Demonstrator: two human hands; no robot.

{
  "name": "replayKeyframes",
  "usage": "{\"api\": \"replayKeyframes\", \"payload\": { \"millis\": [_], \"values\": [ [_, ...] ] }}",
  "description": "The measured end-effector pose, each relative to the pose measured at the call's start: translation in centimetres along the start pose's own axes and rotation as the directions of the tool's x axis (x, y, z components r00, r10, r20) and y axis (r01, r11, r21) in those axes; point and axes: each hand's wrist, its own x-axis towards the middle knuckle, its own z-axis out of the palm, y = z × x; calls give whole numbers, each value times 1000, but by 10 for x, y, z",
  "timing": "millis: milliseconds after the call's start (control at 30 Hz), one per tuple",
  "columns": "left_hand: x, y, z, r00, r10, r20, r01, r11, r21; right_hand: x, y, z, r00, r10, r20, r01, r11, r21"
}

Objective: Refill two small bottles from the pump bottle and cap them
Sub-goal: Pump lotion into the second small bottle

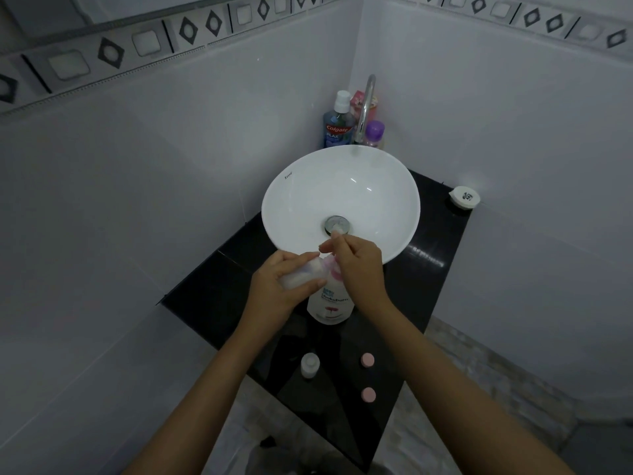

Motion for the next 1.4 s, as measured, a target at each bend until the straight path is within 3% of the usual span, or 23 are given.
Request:
{"api": "replayKeyframes", "payload": {
  "millis": [200,500,700,867,1033,1200,1400],
  "values": [
    [4,2,-1,1000,14,-7,-14,1000,3,1,3,2,999,41,9,-42,994,103],
    [1,3,-1,1000,14,0,-14,1000,15,3,-3,-3,1000,1,4,-1,1000,-19],
    [2,4,-1,1000,1,30,-2,999,44,-2,4,1,1000,28,-4,-27,984,176],
    [-1,1,-1,998,-21,52,18,998,59,-8,12,2,999,11,-41,-10,999,37],
    [2,8,-3,999,27,37,-29,997,69,-1,-2,-3,997,-42,-60,42,999,5],
    [3,7,-2,999,1,44,-3,999,50,-4,2,1,999,-8,-31,12,990,138],
    [0,3,-1,998,-39,46,36,998,58,-5,6,1,999,34,-26,-34,999,-6]
  ]
}}
